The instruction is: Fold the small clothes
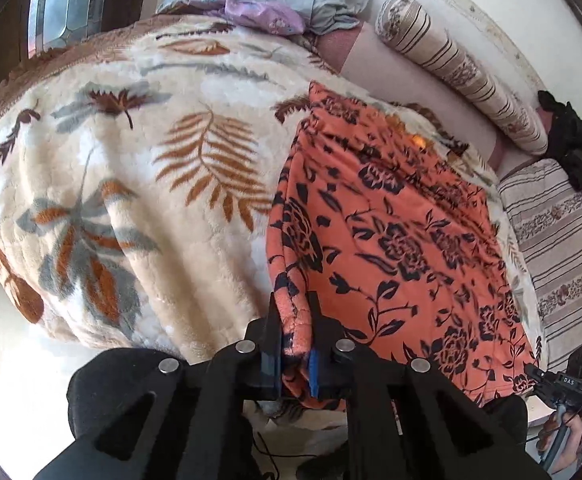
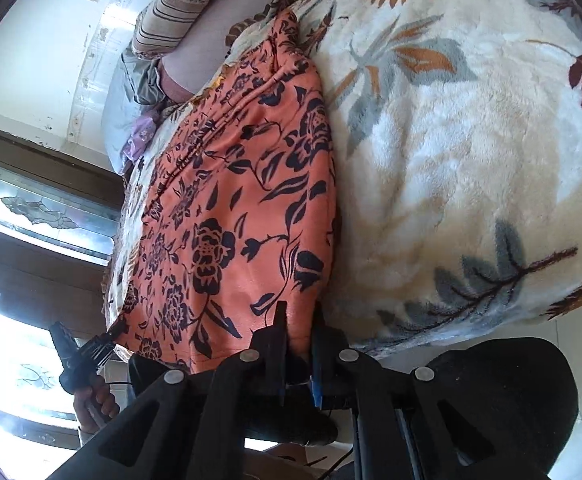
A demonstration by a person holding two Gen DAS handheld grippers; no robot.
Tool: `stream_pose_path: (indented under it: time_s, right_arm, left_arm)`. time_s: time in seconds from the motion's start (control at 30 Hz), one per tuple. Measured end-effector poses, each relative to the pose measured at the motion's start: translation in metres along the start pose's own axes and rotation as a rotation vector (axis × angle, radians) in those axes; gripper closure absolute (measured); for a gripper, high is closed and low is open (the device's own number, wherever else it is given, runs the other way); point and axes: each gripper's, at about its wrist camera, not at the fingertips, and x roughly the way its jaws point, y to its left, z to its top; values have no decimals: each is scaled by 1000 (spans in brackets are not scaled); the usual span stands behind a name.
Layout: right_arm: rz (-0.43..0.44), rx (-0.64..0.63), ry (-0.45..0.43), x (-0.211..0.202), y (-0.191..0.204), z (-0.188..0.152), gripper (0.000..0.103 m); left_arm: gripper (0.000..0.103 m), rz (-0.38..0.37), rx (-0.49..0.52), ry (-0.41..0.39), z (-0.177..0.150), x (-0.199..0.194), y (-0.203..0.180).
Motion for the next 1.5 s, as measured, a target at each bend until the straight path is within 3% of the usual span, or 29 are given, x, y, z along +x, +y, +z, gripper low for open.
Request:
stream_pose_path:
  time_s: [0.1,0.23,0.37,0.47,0.53,0.6,0.73,0.83,0.93,0.97,1.0,1.03,1.07,1.1,1.13,1.17,1.2,1.23,1.33,1.37,1.5]
  right_arm:
    - [43,28,-27,-8,-1,6,94]
    - [22,76,31,13,-19,7,94]
    - [60,104,44,14,-24,8,90]
    - [14,120,81,24,-33,12,88]
    - [22,111,92,29,-32,15,89]
    - [8,80,104,29,-23,19,93]
    - [88,59,38,10,10,57,95]
    - [183,40,-101,-11,38,126,95]
    - [217,7,-244,-18,57,201,95]
    - [226,21,-289,-14,58,225,95]
    - [218,36,-317,-3,58,249,94]
    - [188,32,-319,14,56,269,90]
    - [150,26,-281,39,51,287,83]
    - [94,45,-237,61,42,296,48]
    - [16,69,-210,80,32,299,16]
    - [-37,81,-215,92,23,294,17]
    - [-28,84,-215,96,17,288,17]
    - [-16,88,-225,95,15,278,17]
    - [-52,-18,-224,80,24,249,17]
    - [-60,-43,-206,80,27,240,17]
    - [-114,-152,-65,111,37,231,17]
  left_arm:
    - [93,9,0,6,9,4,0]
    - [93,74,-33,165,1,47,15]
    - [91,34,-15,110,3,37,10]
    - [86,62,-12,159,2,51,11]
    - [90,63,-6,183,3,57,12]
    - [93,14,8,163,14,47,7]
    - [93,-101,35,59,71,15,-21]
    - [93,-161,76,-78,140,2,-46]
    - [93,-178,71,-176,214,25,-64]
    - [89,-166,81,-195,234,42,-69]
    - [74,-144,105,-217,250,63,-73]
    - [55,-94,128,-229,262,90,-76]
    - [14,-26,125,-217,269,118,-75]
    - [7,48,116,-198,272,147,-68]
    - [7,97,117,-145,274,177,-61]
    - [9,144,99,-55,275,199,-51]
    - [18,150,65,2,272,207,-39]
    - [21,104,18,3,269,203,-28]
    - [19,64,-55,-161,254,154,-9]
    - [19,52,-48,-178,246,143,-7]
    - [19,-15,71,13,206,172,-26]
